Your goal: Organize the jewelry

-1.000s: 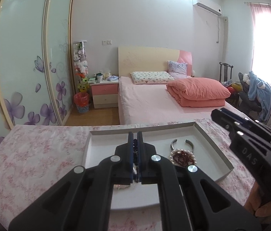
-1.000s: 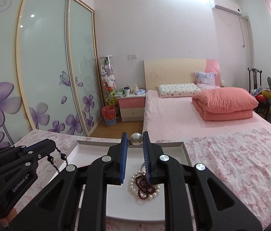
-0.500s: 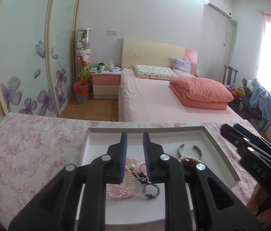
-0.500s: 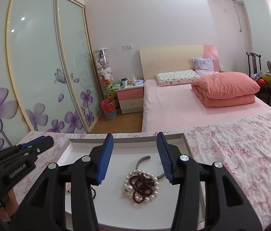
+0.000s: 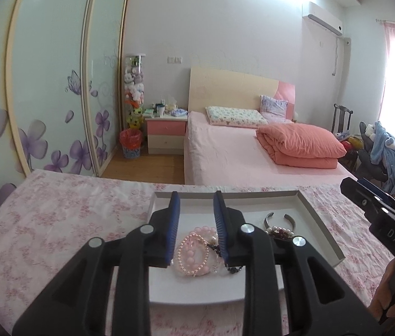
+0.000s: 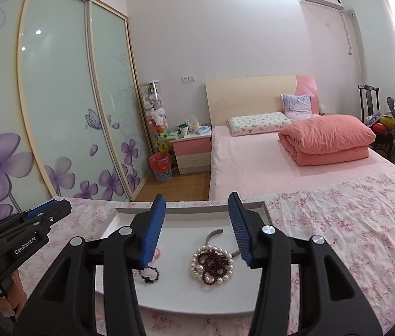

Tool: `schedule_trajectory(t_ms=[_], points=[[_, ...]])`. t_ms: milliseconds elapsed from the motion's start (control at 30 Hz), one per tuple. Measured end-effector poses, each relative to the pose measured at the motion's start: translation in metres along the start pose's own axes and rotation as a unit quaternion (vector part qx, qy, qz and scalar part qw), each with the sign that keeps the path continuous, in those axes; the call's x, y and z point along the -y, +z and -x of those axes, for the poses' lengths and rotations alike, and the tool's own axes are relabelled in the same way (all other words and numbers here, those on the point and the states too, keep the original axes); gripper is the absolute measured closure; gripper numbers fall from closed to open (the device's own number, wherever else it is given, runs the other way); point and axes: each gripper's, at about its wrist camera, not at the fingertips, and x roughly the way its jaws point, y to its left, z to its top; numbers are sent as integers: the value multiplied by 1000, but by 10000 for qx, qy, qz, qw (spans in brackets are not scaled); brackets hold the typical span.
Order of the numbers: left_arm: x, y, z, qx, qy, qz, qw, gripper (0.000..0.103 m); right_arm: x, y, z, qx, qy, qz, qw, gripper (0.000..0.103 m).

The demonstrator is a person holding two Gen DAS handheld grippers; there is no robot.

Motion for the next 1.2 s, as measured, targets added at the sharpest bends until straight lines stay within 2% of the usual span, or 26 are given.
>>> schedule_trajectory(t_ms=[133, 300, 367, 433, 467, 533, 733, 1000, 1200], points=[[-3, -2, 36, 223, 72, -73, 9997, 67, -4, -1, 29, 34, -12, 17, 10000, 55], [-9, -10, 78, 396, 86, -91, 9991, 50, -11, -7, 65, 132, -109, 50, 9998, 38], [-11, -15, 95, 455, 64, -96, 9989, 41, -13, -10, 78, 161, -152, 79, 9997, 26], [-13, -21, 109, 510, 100, -98, 9986, 24, -14, -14, 89, 207, -197, 83, 9996, 13], [-14, -23, 115, 522, 101, -94, 9985, 19, -13, -16, 94, 223, -199, 80, 9995, 8], [-16, -29, 125, 505, 81, -87, 9987, 5, -14, -20, 102, 225, -174, 75, 9996, 2], [-20, -44, 144, 448, 57, -111, 9989, 4, -17, -31, 119, 221, -225, 208, 9993, 2], [-19, -68, 169, 768, 201, -95, 9968, 4, -21, -46, 144, 474, -215, 279, 9983, 2], [-10, -91, 175, 865, 309, -372, 9951, 4, -21, -61, 147, 479, -238, 355, 9979, 2]])
